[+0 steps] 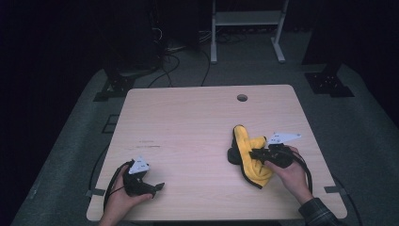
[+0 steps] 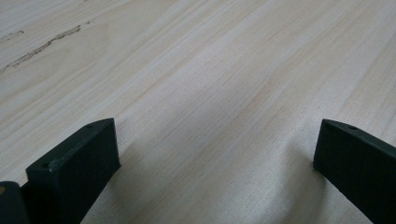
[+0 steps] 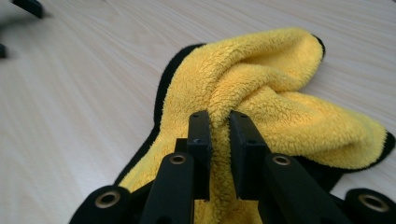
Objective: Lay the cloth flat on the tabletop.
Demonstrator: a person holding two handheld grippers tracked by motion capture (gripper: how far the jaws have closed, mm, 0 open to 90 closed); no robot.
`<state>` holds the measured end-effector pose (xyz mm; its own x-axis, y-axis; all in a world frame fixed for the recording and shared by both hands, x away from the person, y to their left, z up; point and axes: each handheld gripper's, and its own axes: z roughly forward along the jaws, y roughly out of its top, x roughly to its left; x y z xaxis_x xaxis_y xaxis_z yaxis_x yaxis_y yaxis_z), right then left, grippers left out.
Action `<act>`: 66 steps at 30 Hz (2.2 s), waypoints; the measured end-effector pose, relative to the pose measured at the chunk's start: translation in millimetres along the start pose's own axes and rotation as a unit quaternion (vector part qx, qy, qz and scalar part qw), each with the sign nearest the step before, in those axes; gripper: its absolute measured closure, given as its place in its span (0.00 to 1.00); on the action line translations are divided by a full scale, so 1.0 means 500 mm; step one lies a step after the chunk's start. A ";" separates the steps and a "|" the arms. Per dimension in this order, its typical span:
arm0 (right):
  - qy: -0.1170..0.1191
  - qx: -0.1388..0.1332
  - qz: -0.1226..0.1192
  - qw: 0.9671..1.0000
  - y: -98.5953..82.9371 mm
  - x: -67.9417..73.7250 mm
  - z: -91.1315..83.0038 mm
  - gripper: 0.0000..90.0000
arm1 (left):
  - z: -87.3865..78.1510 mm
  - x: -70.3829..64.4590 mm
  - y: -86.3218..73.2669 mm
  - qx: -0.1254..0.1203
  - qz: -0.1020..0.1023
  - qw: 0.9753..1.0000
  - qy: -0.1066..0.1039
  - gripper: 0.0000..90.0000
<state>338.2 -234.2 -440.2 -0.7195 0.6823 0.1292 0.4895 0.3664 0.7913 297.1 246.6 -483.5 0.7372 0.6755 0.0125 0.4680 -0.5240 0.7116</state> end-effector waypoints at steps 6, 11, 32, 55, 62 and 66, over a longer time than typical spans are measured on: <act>0.045 -0.001 -0.026 0.999 0.023 0.049 0.016 0.88 | 0.000 0.000 0.000 0.000 0.000 1.000 0.000 0.00; 0.095 -0.009 -0.046 0.994 0.050 0.108 0.037 0.88 | 0.000 0.000 0.000 -0.001 0.000 1.000 0.000 0.00; 0.134 -0.020 -0.073 0.988 0.043 0.187 0.039 0.70 | -0.001 0.000 -0.001 0.000 0.000 1.000 0.000 0.00; 0.122 0.042 -0.117 0.985 -0.009 0.215 0.051 0.89 | -0.003 -0.001 -0.002 0.001 0.000 1.000 0.000 0.00; 0.132 -0.016 -0.083 0.988 0.032 0.186 0.009 0.89 | -0.003 -0.001 -0.002 0.001 0.000 1.000 0.001 0.00; 0.119 -0.047 -0.069 0.989 0.059 0.155 -0.009 0.89 | -0.003 -0.001 -0.002 0.001 0.001 1.000 0.001 0.00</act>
<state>294.7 -173.3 -404.0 -0.8773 0.4575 0.1447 0.3392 0.3779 0.8615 295.6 247.7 -483.4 0.7371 0.6756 0.0141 0.4682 -0.5256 0.7103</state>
